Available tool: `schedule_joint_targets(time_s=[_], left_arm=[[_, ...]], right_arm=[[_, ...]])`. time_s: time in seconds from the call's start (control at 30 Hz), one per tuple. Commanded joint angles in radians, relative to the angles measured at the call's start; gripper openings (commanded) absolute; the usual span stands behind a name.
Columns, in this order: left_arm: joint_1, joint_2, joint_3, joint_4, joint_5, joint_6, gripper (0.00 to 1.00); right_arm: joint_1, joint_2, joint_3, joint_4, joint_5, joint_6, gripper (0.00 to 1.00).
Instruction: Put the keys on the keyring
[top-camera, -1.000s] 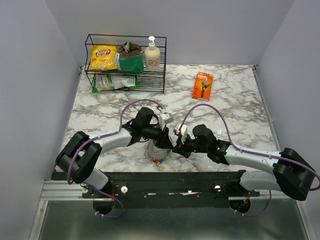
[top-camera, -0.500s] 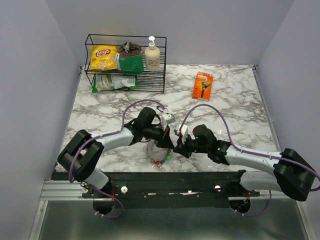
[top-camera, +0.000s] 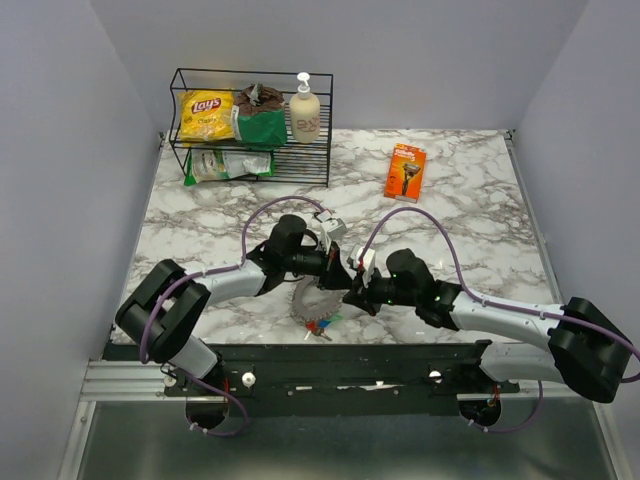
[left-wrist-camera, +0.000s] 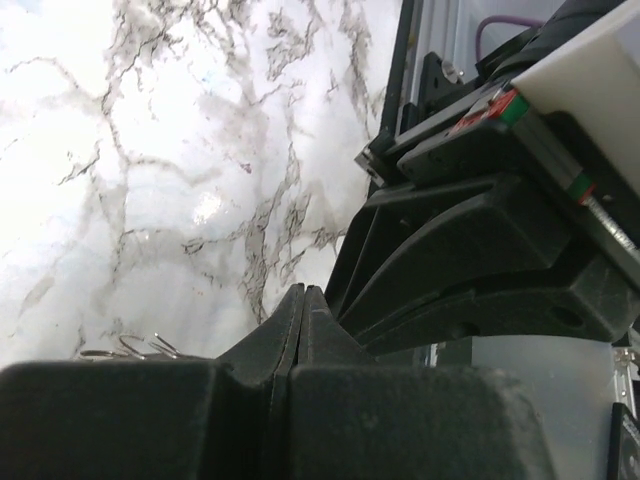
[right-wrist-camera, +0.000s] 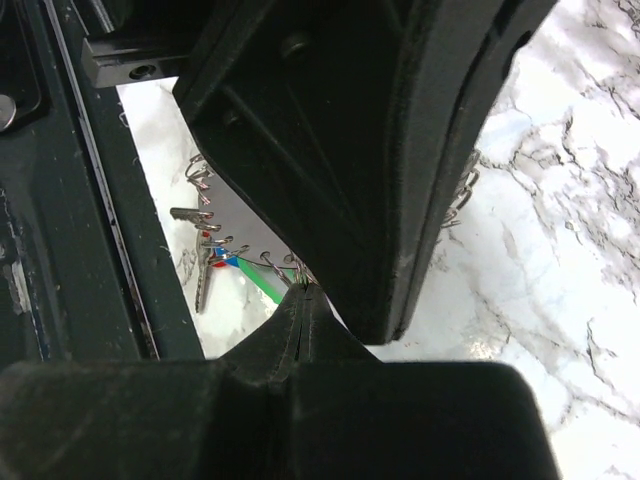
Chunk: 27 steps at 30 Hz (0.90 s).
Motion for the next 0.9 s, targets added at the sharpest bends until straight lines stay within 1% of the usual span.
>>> schedule_joint_targets(time_s=[0.0,0.1,0.13,0.17,0.2,0.27,0.33,0.4,0.43,0.57,0.6,0.77,0.87], left_arm=[[-0.003,0.012,-0.011,0.075,0.041,-0.028,0.00],[0.008,-0.011,-0.003,-0.018,0.004,0.017,0.00],[0.014,-0.027,-0.003,-0.035,-0.004,0.031,0.05],[0.028,-0.034,-0.005,-0.064,-0.008,0.040,0.21],[0.039,-0.043,-0.008,-0.080,-0.017,0.047,0.30],[0.063,-0.077,-0.014,-0.119,-0.024,0.074,0.43],[0.076,-0.108,-0.017,-0.143,-0.015,0.089,0.44],[0.080,-0.122,-0.012,-0.185,-0.019,0.120,0.44],[0.080,-0.120,-0.011,-0.192,0.001,0.124,0.44],[0.080,-0.090,0.015,-0.251,0.042,0.172,0.37],[0.079,-0.082,0.021,-0.261,0.051,0.185,0.36],[0.076,-0.037,0.044,-0.270,0.107,0.202,0.38],[0.071,-0.040,0.041,-0.261,0.107,0.201,0.40]], right_arm=[[0.011,-0.011,-0.007,0.052,-0.008,0.005,0.01],[0.010,-0.020,-0.010,0.038,0.002,0.000,0.01],[0.010,-0.025,-0.011,0.032,0.005,0.000,0.01],[0.011,-0.029,-0.012,0.027,0.005,-0.001,0.01],[0.011,-0.033,-0.012,0.023,0.005,-0.001,0.01],[0.010,-0.039,-0.016,0.010,0.005,0.002,0.01],[0.010,-0.054,-0.022,0.012,0.005,0.006,0.01],[0.011,-0.065,-0.025,0.010,0.010,0.006,0.01],[0.010,-0.066,-0.027,0.009,0.010,0.006,0.01],[0.011,-0.062,-0.022,0.004,0.010,0.005,0.01],[0.011,-0.060,-0.022,0.004,0.007,0.006,0.01],[0.010,-0.059,-0.022,0.004,0.005,0.006,0.01],[0.011,-0.056,-0.021,0.004,0.007,0.006,0.01]])
